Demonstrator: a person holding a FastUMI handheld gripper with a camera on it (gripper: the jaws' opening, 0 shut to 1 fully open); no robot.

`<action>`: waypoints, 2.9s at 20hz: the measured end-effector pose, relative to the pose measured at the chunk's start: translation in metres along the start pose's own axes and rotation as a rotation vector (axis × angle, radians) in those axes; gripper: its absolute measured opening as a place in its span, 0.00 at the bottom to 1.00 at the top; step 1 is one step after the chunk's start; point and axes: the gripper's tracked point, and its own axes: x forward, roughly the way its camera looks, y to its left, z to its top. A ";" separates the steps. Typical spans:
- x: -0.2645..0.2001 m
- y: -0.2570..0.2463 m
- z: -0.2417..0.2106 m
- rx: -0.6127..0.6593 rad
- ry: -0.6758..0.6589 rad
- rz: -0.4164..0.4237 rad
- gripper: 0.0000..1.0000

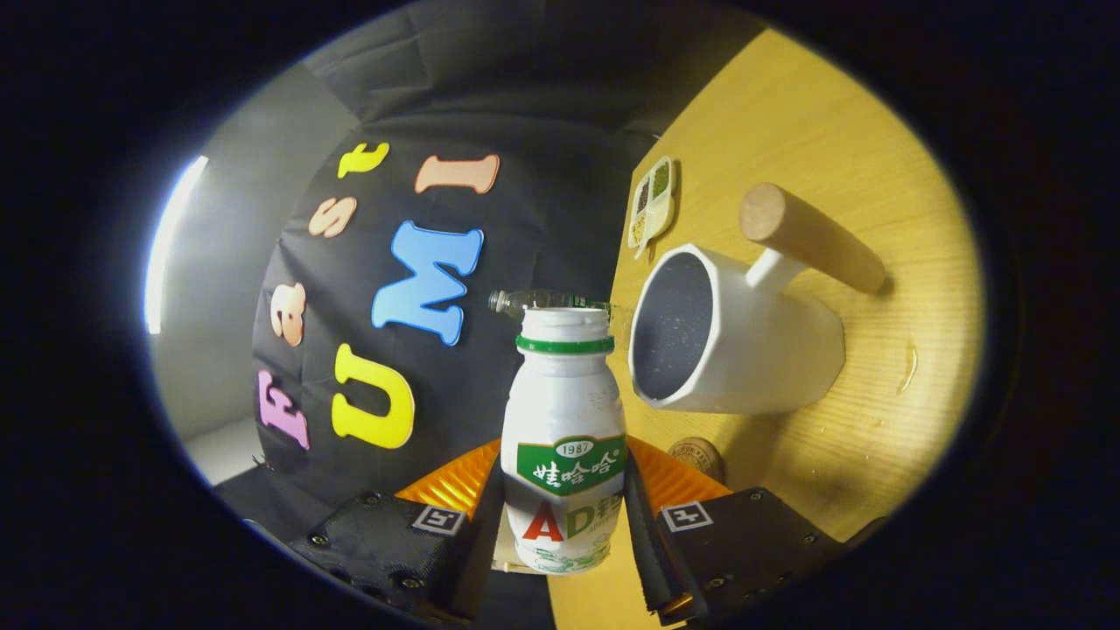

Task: Take the bottle from table, then pour the juice into the cup, finally place the bottle on the coaster

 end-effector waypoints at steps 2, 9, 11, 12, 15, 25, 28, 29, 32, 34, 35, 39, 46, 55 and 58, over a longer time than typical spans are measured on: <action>0.000 0.000 -0.002 -0.091 0.001 -0.014 0.66; 0.001 0.014 -0.011 -0.326 -0.013 -0.004 0.67; 0.003 0.021 -0.015 -0.437 -0.013 -0.012 0.67; 0.004 0.025 -0.019 -0.489 -0.012 -0.015 0.66; 0.007 0.032 -0.031 -0.611 -0.003 -0.008 0.67; 0.012 0.086 -0.050 -1.105 -0.111 0.099 0.67; 0.025 0.080 -0.043 -1.310 -0.108 0.017 0.67; 0.030 0.079 -0.046 -1.343 -0.090 0.001 0.67; 0.039 0.070 -0.051 -1.353 -0.051 -0.013 0.67; 0.040 0.065 -0.051 -1.340 -0.049 -0.028 0.67; 0.040 0.064 -0.050 -1.333 -0.051 -0.039 0.67; 0.041 0.059 -0.050 -1.312 -0.037 -0.062 0.67; 0.052 0.044 -0.046 -1.302 0.005 -0.090 0.67; 0.062 0.035 -0.045 -1.293 0.016 -0.093 0.67; 0.061 0.032 -0.042 -1.292 0.011 -0.108 0.71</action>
